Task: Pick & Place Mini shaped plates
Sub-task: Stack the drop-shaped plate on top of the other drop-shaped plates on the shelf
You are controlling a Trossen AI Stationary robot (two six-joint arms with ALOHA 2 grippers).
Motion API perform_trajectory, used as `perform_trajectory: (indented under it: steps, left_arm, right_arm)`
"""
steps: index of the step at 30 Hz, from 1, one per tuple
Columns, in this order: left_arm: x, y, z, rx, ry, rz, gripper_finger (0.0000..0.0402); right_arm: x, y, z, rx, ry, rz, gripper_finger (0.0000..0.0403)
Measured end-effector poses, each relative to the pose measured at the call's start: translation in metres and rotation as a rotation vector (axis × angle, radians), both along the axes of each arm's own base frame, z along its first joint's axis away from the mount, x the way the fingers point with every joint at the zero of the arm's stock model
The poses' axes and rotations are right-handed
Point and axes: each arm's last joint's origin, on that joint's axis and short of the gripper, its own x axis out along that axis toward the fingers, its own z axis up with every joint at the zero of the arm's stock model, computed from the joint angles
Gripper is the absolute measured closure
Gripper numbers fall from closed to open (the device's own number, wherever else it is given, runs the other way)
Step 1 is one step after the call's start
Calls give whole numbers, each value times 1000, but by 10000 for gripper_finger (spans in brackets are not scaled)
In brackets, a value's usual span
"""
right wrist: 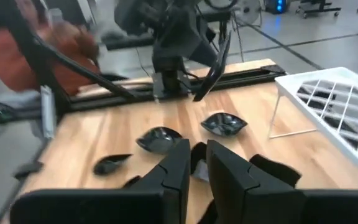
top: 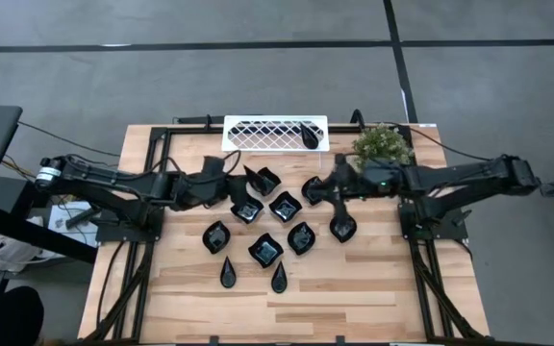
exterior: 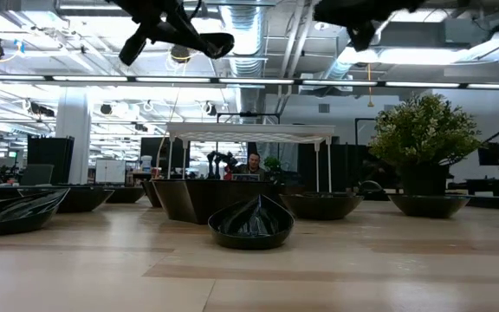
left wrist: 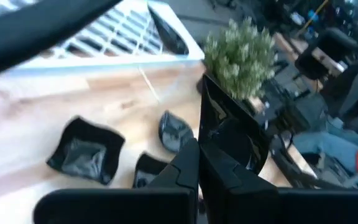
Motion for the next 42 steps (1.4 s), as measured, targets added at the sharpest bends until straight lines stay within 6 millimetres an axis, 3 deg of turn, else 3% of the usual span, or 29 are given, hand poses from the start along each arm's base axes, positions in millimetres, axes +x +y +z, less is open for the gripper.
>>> perform_trajectory:
  steps: [15, 27, 32, 42]
  left_arm:
    - [1, 3, 6, 162, -4, 63, 398]
    - [2, 3, 7, 169, -10, 64, 398]
    - [2, 2, 8, 168, -16, 61, 398]
    - [2, 2, 7, 167, -16, 61, 398]
  right_arm:
    - [71, 1, 33, -259, 73, 20, 351]
    - [102, -7, 46, -341, 94, -42, 311]
    - [116, -10, 42, -398, 132, -32, 296]
    - [138, -16, 54, -461, 132, -96, 289]
